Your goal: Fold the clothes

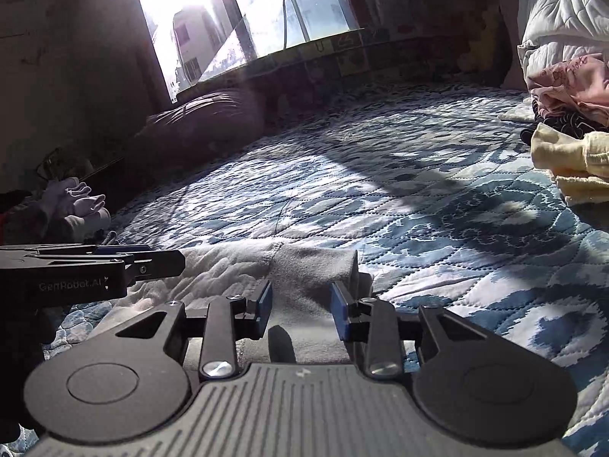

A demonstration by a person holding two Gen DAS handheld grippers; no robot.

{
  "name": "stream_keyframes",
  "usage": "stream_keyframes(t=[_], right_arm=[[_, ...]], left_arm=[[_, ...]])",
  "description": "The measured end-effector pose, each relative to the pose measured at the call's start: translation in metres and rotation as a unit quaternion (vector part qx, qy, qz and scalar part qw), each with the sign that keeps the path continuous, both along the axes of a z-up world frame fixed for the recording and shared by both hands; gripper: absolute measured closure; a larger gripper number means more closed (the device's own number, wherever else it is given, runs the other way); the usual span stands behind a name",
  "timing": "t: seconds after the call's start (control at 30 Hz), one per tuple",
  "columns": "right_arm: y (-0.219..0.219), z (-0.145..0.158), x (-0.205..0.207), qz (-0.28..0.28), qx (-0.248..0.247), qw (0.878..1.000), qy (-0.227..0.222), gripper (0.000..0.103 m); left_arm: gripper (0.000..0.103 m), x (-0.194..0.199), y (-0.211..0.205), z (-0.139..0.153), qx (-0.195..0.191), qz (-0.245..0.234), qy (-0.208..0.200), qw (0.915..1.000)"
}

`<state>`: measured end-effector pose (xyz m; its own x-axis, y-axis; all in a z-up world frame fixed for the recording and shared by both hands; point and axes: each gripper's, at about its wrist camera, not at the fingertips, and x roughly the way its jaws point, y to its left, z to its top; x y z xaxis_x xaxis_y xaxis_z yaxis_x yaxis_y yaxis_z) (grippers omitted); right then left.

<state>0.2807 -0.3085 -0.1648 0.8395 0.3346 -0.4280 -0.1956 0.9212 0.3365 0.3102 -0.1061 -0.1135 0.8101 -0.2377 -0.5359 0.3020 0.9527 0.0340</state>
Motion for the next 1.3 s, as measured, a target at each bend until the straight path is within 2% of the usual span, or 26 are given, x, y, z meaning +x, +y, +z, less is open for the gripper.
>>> stream_keyframes(t=[0.03,0.1,0.2,0.27,0.3,0.37,0.43,0.5,0.57,0.63,0.7,0.8,0.87,0.93,1.0,1.07,1.1,1.13,1.17,1.2,1.23,1.3], right_arm=[[0.0,-0.003,0.003,-0.001,-0.001,1.0,0.01,0.068],[0.002,-0.008,0.008,0.001,-0.005,1.0,0.031,0.067],[0.005,-0.015,0.014,0.003,-0.016,0.999,0.048,0.066],[0.009,-0.016,0.014,-0.001,-0.027,0.998,0.05,0.064],[0.009,-0.016,0.014,-0.008,-0.031,0.998,0.053,0.056],[0.005,-0.016,0.012,-0.022,-0.022,0.998,0.055,0.049],[-0.003,-0.01,0.007,-0.038,-0.002,0.998,0.043,0.048],[-0.011,-0.011,0.006,-0.04,0.026,0.998,0.05,0.034],[-0.02,-0.015,0.007,-0.044,0.064,0.995,0.07,0.032],[-0.029,-0.02,0.009,-0.051,0.105,0.989,0.09,0.032],[-0.036,-0.024,0.01,-0.053,0.15,0.982,0.103,0.029],[-0.037,-0.032,0.013,-0.032,0.202,0.972,0.119,0.027],[-0.032,-0.032,0.013,-0.03,0.193,0.974,0.118,0.026],[-0.028,-0.032,0.014,-0.032,0.185,0.975,0.116,0.027],[-0.027,-0.035,0.015,-0.032,0.19,0.975,0.115,0.029],[-0.025,-0.036,0.017,-0.035,0.181,0.976,0.115,0.036],[-0.024,-0.037,0.017,-0.036,0.182,0.976,0.114,0.038],[-0.024,-0.037,0.018,-0.036,0.182,0.976,0.113,0.042],[-0.025,-0.039,0.018,-0.031,0.19,0.975,0.115,0.052],[-0.026,-0.041,0.019,-0.029,0.198,0.973,0.118,0.059],[-0.027,-0.042,0.019,-0.029,0.204,0.971,0.117,0.06],[-0.026,-0.039,0.017,-0.023,0.215,0.97,0.107,0.066]], left_arm=[[0.059,0.006,-0.007,-0.007,0.01,-0.009,0.007,0.9999],[0.055,0.018,-0.02,-0.035,0.024,-0.032,0.048,0.998],[0.052,0.014,-0.022,-0.06,0.03,-0.031,0.016,0.9989],[0.052,0.016,-0.021,-0.061,0.028,-0.031,0.02,0.9989],[0.052,0.017,-0.021,-0.059,0.029,-0.032,0.021,0.9989],[0.052,0.019,-0.02,-0.053,0.027,-0.032,0.034,0.9985],[0.052,0.022,-0.018,-0.045,0.025,-0.033,0.048,0.998],[0.051,0.015,-0.008,-0.028,0.003,-0.036,0.058,0.9977],[0.049,-0.003,0.013,-0.013,-0.041,-0.015,0.033,0.9985],[0.048,-0.019,0.046,-0.007,-0.091,0.038,0.02,0.995],[0.047,-0.028,0.077,-0.009,-0.15,0.084,0.038,0.9844],[0.046,-0.033,0.116,-0.034,-0.238,0.136,0.082,0.958],[0.045,-0.036,0.14,-0.051,-0.295,0.17,0.111,0.9337],[0.044,-0.035,0.15,-0.06,-0.354,0.178,0.124,0.9099],[0.044,-0.031,0.147,-0.065,-0.386,0.178,0.127,0.8965],[0.046,-0.024,0.139,-0.066,-0.4,0.167,0.134,0.8912],[0.054,-0.021,0.133,-0.066,-0.401,0.159,0.141,0.8909],[0.057,-0.02,0.129,-0.066,-0.403,0.161,0.144,0.8893],[0.06,-0.02,0.126,-0.066,-0.405,0.167,0.145,0.8874],[0.068,-0.019,0.125,-0.066,-0.407,0.17,0.145,0.8856],[0.073,-0.02,0.127,-0.066,-0.414,0.175,0.146,0.8816],[0.078,-0.026,0.134,-0.06,-0.418,0.175,0.142,0.88]])
